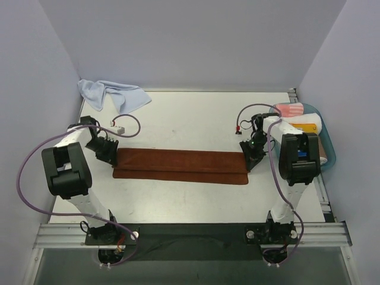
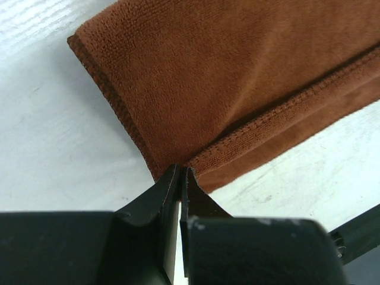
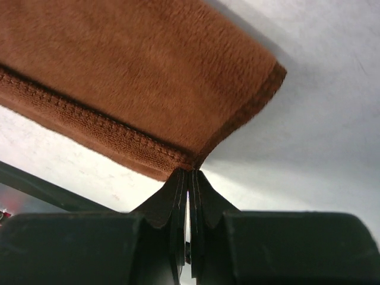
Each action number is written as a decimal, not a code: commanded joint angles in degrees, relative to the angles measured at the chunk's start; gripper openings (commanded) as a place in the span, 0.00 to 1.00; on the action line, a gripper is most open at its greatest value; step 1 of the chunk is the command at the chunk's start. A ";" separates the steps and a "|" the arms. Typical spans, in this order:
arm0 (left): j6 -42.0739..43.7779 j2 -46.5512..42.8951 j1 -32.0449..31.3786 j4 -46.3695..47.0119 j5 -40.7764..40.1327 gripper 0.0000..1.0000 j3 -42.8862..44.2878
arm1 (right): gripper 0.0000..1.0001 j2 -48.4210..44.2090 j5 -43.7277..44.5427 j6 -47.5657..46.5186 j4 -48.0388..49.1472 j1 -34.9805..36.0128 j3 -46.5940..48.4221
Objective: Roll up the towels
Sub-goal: Fold the towel
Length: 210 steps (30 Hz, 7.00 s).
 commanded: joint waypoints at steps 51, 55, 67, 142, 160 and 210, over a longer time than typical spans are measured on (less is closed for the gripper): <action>-5.31 -1.35 0.81 2.99 -1.00 0.00 -1.50 | 0.00 2.65 2.34 0.50 -1.87 -0.82 2.45; -4.96 -0.03 0.72 4.22 -1.54 0.00 -2.47 | 0.00 2.31 2.25 -0.11 -1.78 -0.73 1.30; 1.36 -8.72 1.42 0.71 1.27 0.30 -7.12 | 0.21 -6.83 1.73 -7.57 -3.19 -0.65 -5.29; -0.31 -8.55 0.37 -0.44 8.22 0.54 -7.30 | 0.40 -2.53 8.85 -7.85 -4.42 5.50 4.02; 0.58 -4.07 -1.83 -0.26 4.09 0.56 -8.09 | 0.33 3.62 12.71 -11.27 -2.66 7.70 3.15; -5.93 -8.90 -1.66 2.64 7.17 0.67 -7.83 | 0.42 5.73 13.76 16.14 4.63 3.75 4.20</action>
